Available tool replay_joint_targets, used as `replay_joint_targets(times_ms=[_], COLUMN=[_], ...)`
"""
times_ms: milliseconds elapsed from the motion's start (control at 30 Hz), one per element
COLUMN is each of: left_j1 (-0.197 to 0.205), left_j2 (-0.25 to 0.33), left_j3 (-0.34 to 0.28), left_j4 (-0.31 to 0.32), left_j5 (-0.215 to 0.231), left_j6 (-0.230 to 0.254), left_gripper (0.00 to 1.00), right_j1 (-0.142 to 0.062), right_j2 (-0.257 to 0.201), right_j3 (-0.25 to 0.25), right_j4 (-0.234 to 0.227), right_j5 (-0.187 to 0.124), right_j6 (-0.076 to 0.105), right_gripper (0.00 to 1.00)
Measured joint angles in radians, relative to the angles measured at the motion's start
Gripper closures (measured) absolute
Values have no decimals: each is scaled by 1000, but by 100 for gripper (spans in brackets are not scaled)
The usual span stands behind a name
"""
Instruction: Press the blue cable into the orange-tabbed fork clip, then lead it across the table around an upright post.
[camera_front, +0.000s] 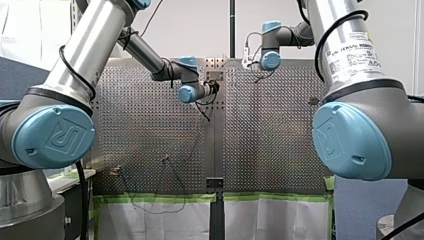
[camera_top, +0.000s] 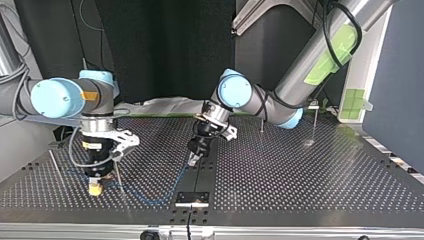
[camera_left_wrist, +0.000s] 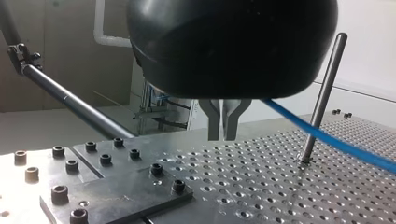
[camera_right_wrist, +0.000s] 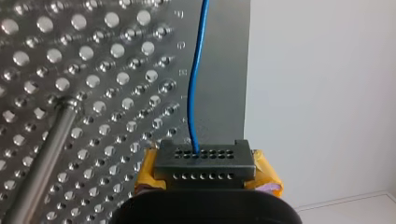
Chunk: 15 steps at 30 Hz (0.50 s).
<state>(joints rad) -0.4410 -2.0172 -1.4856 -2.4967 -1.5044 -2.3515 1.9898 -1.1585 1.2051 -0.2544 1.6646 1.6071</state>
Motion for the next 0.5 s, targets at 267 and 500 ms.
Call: replay_joint_targets(times_ms=[267, 500], left_j1=[6, 10], left_j2=[0, 0], left_j3=[0, 0], left_j4=[-1, 1], left_j5=[0, 0], left_j6=[0, 4], left_gripper=[100, 100], right_j1=[-20, -45], right_j2=[1, 2], right_j3=[1, 18], right_j4=[15, 19], right_j5=[15, 29], right_j6=[-4, -6], right_gripper=[98, 98])
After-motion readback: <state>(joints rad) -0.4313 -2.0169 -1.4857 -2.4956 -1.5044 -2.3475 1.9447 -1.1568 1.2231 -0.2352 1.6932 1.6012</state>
